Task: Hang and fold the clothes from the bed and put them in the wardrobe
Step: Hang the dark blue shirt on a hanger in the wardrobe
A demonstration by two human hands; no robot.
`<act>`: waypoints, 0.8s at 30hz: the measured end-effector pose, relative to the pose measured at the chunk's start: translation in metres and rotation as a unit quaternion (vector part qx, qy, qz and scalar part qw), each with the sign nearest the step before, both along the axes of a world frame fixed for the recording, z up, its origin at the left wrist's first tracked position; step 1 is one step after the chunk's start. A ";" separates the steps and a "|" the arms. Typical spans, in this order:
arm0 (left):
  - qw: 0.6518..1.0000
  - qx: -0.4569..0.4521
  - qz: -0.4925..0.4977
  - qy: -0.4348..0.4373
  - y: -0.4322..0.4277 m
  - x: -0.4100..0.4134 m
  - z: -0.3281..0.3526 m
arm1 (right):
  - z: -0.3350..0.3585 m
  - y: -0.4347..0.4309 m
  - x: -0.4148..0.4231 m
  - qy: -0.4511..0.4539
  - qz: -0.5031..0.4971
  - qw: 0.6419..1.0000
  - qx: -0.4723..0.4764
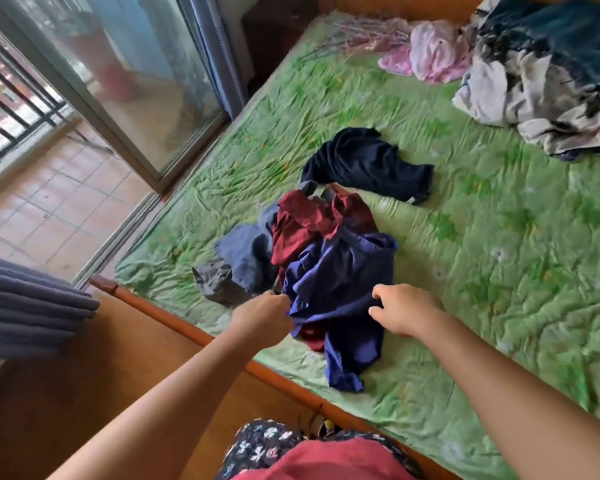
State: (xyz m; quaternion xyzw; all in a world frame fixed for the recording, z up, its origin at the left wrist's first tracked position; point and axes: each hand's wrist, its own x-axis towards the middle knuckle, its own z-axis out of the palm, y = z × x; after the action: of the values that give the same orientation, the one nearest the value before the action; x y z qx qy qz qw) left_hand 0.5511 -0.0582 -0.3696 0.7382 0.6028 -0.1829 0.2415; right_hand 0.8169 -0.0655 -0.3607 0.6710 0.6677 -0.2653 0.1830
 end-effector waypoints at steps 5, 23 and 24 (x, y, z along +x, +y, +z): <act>1.000 -0.003 -0.013 0.011 0.035 0.009 -0.011 | -0.017 0.030 0.014 0.003 -0.027 0.999 -0.016; 0.986 -0.029 -0.161 -0.042 0.224 0.113 -0.148 | -0.167 0.163 0.039 0.039 -0.185 0.981 -0.044; 0.985 -0.025 -0.164 -0.046 0.232 0.116 -0.160 | -0.177 0.172 0.042 0.048 -0.198 0.978 -0.045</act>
State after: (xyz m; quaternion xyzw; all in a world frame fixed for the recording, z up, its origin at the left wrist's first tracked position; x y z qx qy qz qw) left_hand 0.6675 0.1739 -0.5292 0.8284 0.4572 -0.2007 0.2538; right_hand 0.8585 0.1069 -0.5376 0.7675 0.5171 -0.3579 0.1245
